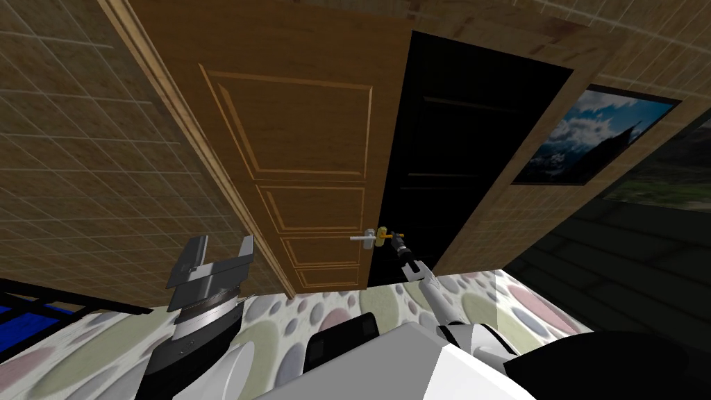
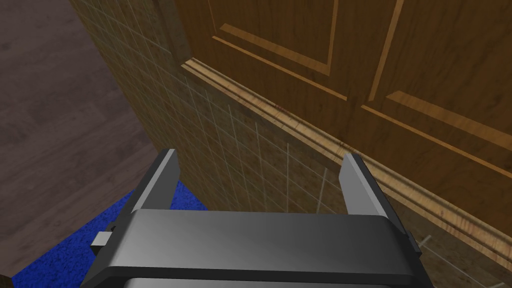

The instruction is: Pull the door open

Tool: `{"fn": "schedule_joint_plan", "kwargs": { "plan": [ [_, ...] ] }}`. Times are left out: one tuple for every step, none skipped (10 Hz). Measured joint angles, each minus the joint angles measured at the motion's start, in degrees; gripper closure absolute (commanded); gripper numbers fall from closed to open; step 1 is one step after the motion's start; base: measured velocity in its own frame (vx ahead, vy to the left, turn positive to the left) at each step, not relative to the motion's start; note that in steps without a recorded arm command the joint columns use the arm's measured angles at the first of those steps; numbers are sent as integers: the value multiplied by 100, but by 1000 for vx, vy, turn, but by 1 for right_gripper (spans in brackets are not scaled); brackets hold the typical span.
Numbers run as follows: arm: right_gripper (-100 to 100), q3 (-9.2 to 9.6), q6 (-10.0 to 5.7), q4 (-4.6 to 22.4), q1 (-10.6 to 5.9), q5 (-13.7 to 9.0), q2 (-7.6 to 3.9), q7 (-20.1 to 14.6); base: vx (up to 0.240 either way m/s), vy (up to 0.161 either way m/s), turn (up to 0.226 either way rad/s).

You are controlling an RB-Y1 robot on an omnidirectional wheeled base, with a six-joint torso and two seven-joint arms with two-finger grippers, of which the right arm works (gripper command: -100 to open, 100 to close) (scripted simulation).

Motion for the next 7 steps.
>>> {"fn": "schedule_joint_plan", "kwargs": {
  "plan": [
    [100, 1, 0, 2, 3, 0, 2, -1, -131, -47, 22],
    [100, 5, -17, -45, 47, 6, -43, -35, -193, -58, 56],
    [100, 13, -64, -34, 64, 13, -91, -76, -195, -40, 70],
    [100, 56, -50, -104, 122, 26, -138, -142, -188, -58, 94],
    [100, 117, -63, -113, 164, 43, -193, -227, -206, -52, 114],
    [100, 175, -103, -113, 196, 63, -241, -306, -240, -45, 123],
    [100, 230, -151, -122, 219, 85, -290, -379, -218, -63, 113]
  ]
}}
